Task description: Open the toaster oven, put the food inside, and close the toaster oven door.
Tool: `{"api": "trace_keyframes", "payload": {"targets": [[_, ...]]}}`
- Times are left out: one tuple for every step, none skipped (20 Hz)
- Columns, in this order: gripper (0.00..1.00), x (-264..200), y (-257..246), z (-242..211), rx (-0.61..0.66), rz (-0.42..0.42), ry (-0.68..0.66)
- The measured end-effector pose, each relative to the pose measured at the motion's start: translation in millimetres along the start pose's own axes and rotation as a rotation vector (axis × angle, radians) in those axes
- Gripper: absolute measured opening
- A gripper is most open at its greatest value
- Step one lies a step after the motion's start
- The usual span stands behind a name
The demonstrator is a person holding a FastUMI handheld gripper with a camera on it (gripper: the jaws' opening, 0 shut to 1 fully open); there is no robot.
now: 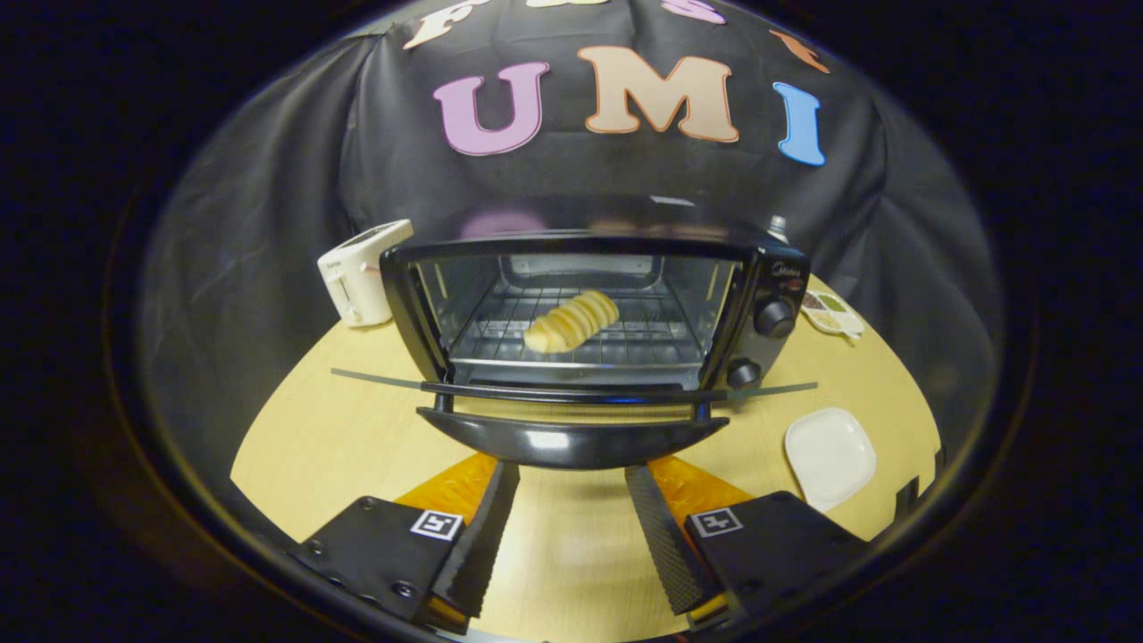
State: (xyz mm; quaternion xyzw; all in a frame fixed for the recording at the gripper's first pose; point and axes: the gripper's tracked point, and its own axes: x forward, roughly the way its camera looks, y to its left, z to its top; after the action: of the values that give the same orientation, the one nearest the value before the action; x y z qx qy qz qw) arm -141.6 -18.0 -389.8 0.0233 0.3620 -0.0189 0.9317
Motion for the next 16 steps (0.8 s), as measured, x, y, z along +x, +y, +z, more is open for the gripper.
{"api": "trace_keyframes", "payload": {"targets": [[0.78,1,0,5,0.004,0.000,-0.006],[0.78,2,0,9,0.009,0.000,-0.011],[0.78,4,1,13,0.012,0.000,-0.014],[0.78,4,1,16,0.014,0.000,-0.018],[0.78,5,1,20,0.015,0.000,-0.023],[0.78,7,2,24,0.016,-0.001,-0.028],[0.78,8,2,29,0.017,-0.001,-0.034],[0.78,9,2,34,0.020,0.000,-0.042],[0.77,11,2,40,0.022,0.000,-0.051],[0.77,13,1,45,0.026,-0.001,-0.061],[0.77,15,1,52,0.029,-0.002,-0.070],[0.77,17,1,56,0.031,-0.005,-0.077],[0.77,17,-1,60,0.033,-0.009,-0.083],[0.77,19,-3,63,0.034,-0.011,-0.088],[0.77,20,-4,66,0.038,-0.014,-0.091],[0.77,21,-5,67,0.042,-0.015,-0.092]]}}
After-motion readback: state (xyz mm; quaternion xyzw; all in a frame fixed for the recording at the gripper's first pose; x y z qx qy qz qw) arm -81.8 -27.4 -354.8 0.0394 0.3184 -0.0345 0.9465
